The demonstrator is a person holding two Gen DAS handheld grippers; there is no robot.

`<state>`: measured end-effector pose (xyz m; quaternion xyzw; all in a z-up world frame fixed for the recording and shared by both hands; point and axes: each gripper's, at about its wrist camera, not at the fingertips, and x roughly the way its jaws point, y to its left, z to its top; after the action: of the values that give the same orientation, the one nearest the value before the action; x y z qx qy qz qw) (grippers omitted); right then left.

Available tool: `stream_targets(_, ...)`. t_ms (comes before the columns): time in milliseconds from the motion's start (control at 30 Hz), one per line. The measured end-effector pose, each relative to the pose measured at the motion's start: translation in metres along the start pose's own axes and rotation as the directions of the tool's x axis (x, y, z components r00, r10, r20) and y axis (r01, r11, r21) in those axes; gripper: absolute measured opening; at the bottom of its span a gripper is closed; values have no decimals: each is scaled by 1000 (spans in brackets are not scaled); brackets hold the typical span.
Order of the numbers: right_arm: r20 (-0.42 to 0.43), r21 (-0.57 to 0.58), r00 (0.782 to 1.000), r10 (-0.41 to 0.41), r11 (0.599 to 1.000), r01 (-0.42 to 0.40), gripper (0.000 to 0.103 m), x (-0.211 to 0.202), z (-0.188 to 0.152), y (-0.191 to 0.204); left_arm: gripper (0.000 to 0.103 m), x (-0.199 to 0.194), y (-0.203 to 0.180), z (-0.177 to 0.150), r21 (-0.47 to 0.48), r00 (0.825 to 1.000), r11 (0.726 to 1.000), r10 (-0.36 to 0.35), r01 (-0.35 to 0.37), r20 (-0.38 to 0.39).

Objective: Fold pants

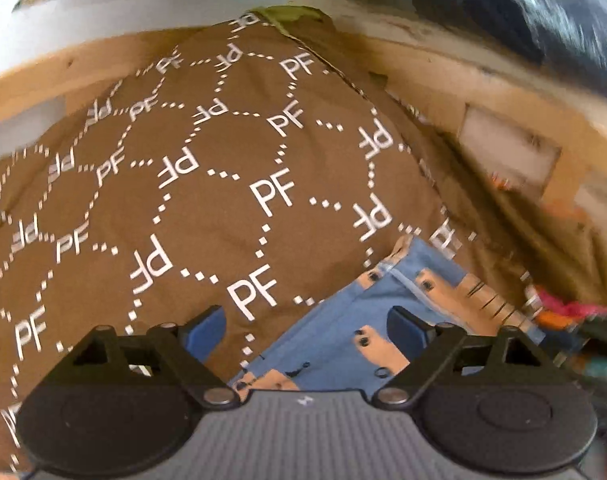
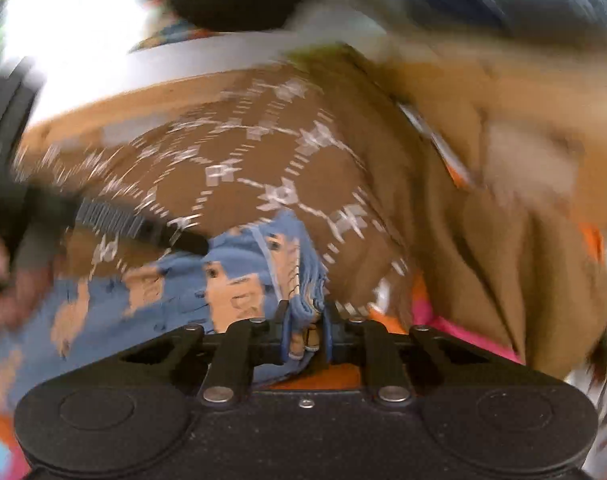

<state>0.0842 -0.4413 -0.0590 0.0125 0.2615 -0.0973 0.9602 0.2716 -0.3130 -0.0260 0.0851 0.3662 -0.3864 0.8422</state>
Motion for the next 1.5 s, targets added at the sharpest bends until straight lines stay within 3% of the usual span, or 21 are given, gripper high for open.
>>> stream_targets(67, 31, -176, 999, -10, 984, 15, 16, -5, -3, 23, 88, -8, 12, 6, -106, 997, 991, -79, 77, -12)
stream_targets(133, 48, -301, 999, -10, 953, 24, 16, -7, -8, 39, 87, -11, 25, 11, -215, 987, 965, -157, 149, -21)
stream_targets(267, 68, -533, 998, 3, 846, 34, 15, -9, -25, 73, 87, -8, 42, 9, -360, 960, 902, -274, 238, -53)
stream_targets(367, 60, -628, 998, 11, 778, 29, 15, -9, -35, 90, 87, -3, 42, 2, -396, 946, 882, -313, 256, -84)
stream_targets(500, 65, -677, 998, 20, 735, 30, 15, -10, -43, 98, 87, 6, 33, -7, -378, 946, 893, -307, 246, -109)
stream_targets(567, 65, -686, 998, 19, 727, 31, 15, -10, -43, 99, 82, 13, 31, -10, -395, 942, 885, -315, 247, -117)
stream_targets(667, 64, -695, 998, 18, 718, 32, 15, -10, -44, 101, 67, 20, 29, -13, -427, 939, 871, -323, 245, -120)
stream_targets(733, 62, -697, 998, 18, 716, 31, 15, -11, -45, 101, 40, 21, 28, -13, -429, 939, 868, -324, 249, -112)
stream_targets(767, 61, -698, 998, 18, 715, 30, 15, -12, -45, 102, 32, 21, 27, -13, -429, 942, 870, -317, 243, -111)
stream_targets(800, 62, -700, 998, 18, 714, 31, 14, -13, -45, 102, 15, 21, 26, -14, -432, 942, 870, -315, 238, -116)
stream_targets(1033, 79, -691, 994, 73, 723, 2, 13, -30, -39, 108, 12, -3, 41, -23, -479, 950, 849, -299, 222, -90)
stream_targets(1233, 36, -666, 980, 196, 736, -123, 13, -46, -35, 127, 12, -36, 68, -41, -523, 965, 838, -240, 154, -101)
stream_targets(1500, -84, -611, 927, 365, 717, -337, 13, -52, -33, 153, 12, -73, 99, -79, -542, 982, 839, -144, 54, -124)
